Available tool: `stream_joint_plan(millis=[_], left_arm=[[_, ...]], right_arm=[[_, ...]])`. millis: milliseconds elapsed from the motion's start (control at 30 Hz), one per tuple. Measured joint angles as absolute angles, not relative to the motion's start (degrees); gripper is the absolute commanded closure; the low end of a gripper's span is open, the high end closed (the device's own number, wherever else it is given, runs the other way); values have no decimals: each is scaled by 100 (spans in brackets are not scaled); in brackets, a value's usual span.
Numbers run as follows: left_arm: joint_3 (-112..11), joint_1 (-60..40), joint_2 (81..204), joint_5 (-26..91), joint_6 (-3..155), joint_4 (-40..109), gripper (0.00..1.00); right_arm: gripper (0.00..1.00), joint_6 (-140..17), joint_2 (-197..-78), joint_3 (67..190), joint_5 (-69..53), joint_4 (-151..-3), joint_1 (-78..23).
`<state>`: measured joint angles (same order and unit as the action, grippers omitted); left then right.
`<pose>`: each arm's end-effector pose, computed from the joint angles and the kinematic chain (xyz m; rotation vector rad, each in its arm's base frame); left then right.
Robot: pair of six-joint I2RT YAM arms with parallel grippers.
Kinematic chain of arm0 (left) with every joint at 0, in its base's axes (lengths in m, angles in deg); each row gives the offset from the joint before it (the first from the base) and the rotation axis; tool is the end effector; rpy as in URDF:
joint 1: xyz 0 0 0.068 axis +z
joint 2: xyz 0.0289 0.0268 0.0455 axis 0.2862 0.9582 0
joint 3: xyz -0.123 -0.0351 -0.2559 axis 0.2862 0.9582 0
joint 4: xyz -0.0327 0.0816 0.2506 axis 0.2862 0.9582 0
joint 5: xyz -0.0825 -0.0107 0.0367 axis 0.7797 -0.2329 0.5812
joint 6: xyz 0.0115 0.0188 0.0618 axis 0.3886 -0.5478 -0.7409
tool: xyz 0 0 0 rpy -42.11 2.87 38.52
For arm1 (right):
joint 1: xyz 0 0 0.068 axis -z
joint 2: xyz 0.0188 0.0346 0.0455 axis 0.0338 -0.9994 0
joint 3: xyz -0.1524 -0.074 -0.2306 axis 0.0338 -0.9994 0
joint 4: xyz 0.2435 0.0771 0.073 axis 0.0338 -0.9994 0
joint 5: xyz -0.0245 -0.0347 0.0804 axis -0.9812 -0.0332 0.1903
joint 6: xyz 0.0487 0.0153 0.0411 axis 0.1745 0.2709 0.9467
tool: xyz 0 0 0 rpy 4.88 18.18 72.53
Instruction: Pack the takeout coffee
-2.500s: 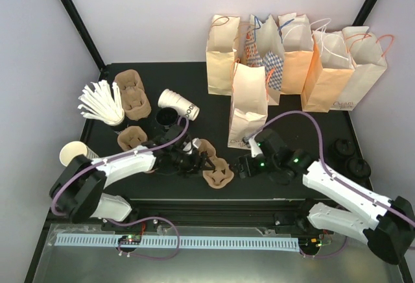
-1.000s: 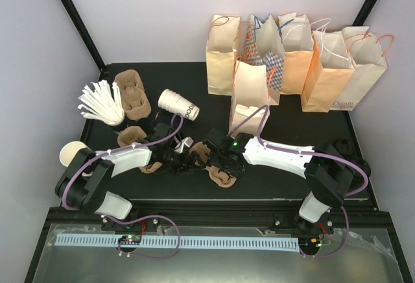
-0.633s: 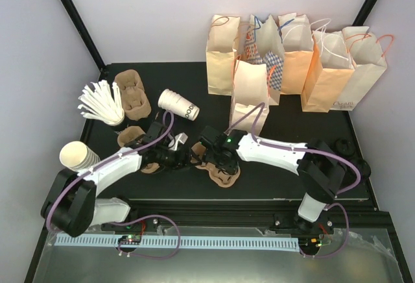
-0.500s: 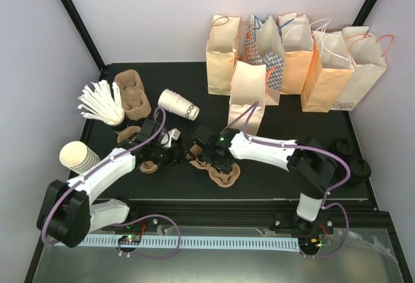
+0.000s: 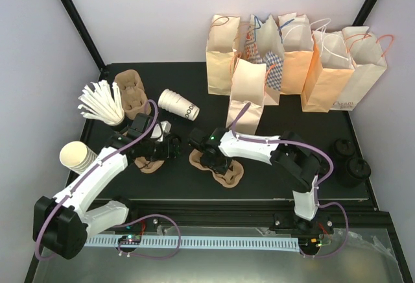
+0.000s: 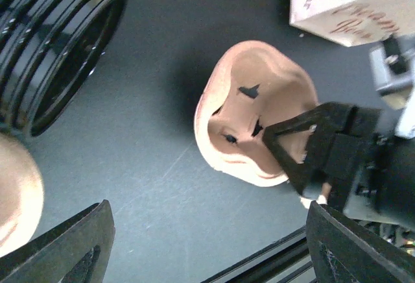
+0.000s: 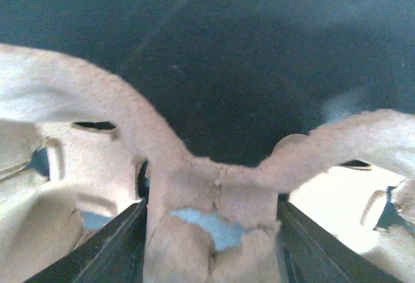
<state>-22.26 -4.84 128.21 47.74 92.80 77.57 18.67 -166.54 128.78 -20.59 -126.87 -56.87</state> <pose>0.1842 -0.0944 0.2373 -0.0085 2.6906 -0.8280 0.1933 0.3104 0.1559 0.7433 2.9385 0.0706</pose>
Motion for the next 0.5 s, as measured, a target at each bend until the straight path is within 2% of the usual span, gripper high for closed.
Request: stream_joint_plan(millis=[133,200,300,367,433,500], left_arm=[[-2398,-480,12786,4538,9052,8142,16],[-2639,-480,12776,4420,8901,8341,16],[-3078,-480,12751,4267,8703,8520,16],[-3354,-480,12736,4158,8606,8579,15],[-3568,-480,12699,4042,8530,8619,15],[-3653,-480,12671,3970,8493,8614,15]], right_arm=[[48,1565,-16547,13051,-2121,-12770,-5687],[53,1301,-16359,13025,-2153,-12790,-5687],[53,849,-15850,12990,-2271,-12821,-5757],[45,571,-15441,12959,-2350,-12801,-5877],[30,361,-14982,12889,-2422,-12757,-6024],[26,269,-14652,12789,-2451,-12742,-6129]])
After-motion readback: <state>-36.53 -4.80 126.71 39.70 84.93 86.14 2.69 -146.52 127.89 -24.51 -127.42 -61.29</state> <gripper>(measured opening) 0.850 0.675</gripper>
